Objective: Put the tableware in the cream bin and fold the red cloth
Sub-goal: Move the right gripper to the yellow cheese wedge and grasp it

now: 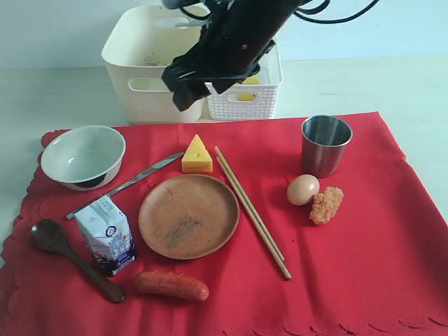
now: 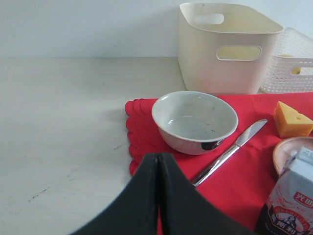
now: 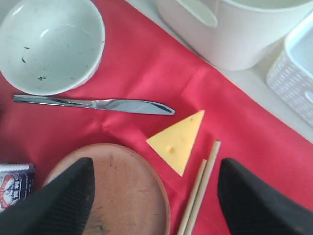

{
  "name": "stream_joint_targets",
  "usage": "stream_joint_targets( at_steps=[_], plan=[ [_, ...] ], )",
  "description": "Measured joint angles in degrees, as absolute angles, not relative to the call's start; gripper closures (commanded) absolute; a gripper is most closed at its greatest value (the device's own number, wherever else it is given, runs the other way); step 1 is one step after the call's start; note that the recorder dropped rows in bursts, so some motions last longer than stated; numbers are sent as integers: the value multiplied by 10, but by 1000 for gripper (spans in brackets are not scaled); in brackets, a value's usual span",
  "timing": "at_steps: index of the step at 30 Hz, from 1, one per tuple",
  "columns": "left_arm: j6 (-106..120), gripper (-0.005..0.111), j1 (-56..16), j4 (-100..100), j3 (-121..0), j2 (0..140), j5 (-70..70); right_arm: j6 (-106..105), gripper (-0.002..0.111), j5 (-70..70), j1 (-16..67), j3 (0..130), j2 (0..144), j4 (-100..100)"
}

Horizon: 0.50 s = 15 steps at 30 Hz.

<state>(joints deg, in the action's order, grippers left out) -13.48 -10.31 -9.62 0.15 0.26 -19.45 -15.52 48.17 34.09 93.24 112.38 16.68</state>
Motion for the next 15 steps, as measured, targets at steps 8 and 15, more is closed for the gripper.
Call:
stream_joint_targets(
  at_steps=[8, 15],
  plan=[
    [-135, 105, -103, -96, 2, 3, -195, -118, 41, 419, 396, 932, 1185, 98],
    [-135, 105, -103, -96, 2, 3, -195, 16, 41, 365, 408, 929, 1229, -16]
  ],
)
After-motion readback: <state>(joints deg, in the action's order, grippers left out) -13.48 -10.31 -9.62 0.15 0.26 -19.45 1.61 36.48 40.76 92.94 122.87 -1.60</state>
